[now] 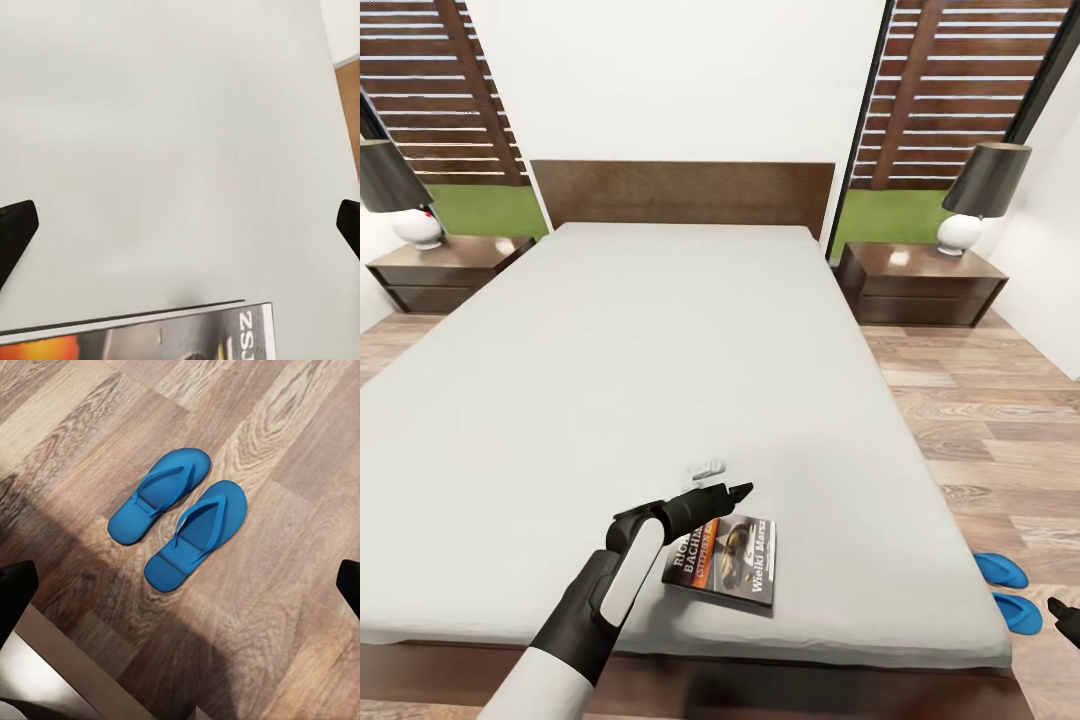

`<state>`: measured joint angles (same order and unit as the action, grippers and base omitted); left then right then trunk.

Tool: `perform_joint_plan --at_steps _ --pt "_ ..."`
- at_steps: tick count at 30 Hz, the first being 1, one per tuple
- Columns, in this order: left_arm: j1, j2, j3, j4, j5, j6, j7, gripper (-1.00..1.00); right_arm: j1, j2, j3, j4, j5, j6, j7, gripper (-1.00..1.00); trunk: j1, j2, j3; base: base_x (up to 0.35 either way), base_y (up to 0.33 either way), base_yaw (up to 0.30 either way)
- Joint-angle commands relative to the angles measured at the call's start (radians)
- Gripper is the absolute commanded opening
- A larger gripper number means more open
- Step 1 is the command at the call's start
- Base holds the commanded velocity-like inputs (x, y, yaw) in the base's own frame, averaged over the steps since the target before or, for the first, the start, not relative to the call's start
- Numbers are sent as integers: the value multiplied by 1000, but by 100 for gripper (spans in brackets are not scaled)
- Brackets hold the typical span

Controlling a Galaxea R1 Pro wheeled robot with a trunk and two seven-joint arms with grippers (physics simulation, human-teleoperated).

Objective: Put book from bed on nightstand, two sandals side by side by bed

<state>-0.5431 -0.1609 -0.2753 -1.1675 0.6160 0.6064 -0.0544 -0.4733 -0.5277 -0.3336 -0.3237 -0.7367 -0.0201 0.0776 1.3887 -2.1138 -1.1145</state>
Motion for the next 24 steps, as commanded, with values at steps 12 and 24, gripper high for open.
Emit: perform_joint_plan --at_steps 12,24 --pt "0 0 1 5 -7 4 0 100 -1 0 -2 2 -10 -2 7 100 0 0 -1 0 0 0" --pt "0 0 1 5 -7 3 0 100 -1 0 -2 2 -10 -2 7 100 0 0 -1 -3 0 0"
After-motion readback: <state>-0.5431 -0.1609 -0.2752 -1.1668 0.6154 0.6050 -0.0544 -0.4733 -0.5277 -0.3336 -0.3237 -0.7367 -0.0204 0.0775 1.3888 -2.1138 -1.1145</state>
